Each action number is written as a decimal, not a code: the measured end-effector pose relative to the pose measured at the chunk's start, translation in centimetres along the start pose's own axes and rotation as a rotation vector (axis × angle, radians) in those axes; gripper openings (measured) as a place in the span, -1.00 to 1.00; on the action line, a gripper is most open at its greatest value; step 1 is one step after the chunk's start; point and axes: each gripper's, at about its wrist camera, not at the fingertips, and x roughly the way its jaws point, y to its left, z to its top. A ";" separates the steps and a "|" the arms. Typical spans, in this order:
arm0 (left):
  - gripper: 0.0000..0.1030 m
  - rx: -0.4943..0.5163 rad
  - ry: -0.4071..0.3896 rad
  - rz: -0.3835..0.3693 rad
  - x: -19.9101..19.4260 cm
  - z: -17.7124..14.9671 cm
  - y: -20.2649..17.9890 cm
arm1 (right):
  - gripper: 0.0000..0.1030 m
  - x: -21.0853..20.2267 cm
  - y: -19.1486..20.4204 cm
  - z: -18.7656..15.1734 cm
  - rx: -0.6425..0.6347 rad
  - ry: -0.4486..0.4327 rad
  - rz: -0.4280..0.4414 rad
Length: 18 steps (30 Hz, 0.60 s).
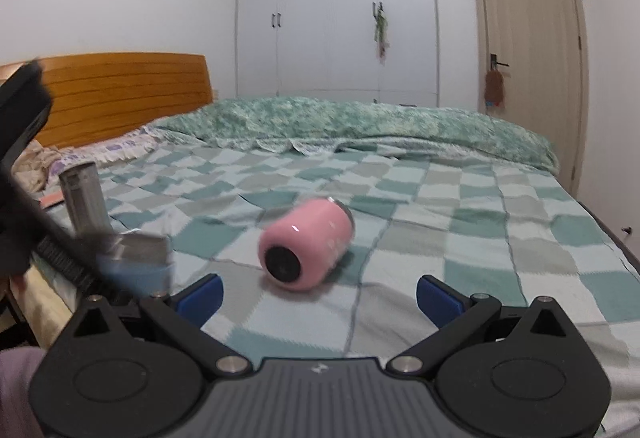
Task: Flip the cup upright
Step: 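Lift the blue cup with the left tool and rotate it, then grasp the blue cup with the right tool while the left tool releases it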
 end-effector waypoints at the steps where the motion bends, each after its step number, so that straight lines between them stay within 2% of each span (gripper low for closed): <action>1: 0.65 -0.010 -0.001 -0.002 0.5 0.3 0.0 | 1.00 -0.1 -0.2 -0.2 0.004 0.009 -0.008; 3: 0.68 -0.009 -0.016 -0.001 1.2 0.5 -0.1 | 1.00 -0.2 -0.6 -0.8 0.009 0.028 -0.024; 4: 0.80 -0.002 -0.028 0.000 1.2 0.5 -0.2 | 1.00 -0.2 -0.6 -1.0 0.009 0.035 -0.028; 5: 1.00 0.007 -0.044 0.000 1.1 0.5 -0.2 | 1.00 -0.2 -0.6 -1.1 0.008 0.043 -0.030; 10: 1.00 0.044 -0.145 -0.022 -1.0 -0.3 0.3 | 1.00 0.4 -0.1 -1.6 0.006 0.068 -0.026; 13: 1.00 0.042 -0.246 -0.039 -3.3 -1.3 1.8 | 1.00 0.9 0.9 -1.3 0.004 0.076 -0.002; 18: 1.00 0.059 -0.370 0.006 -5.7 -2.8 4.7 | 1.00 2.1 3.6 0.2 -0.013 0.092 0.048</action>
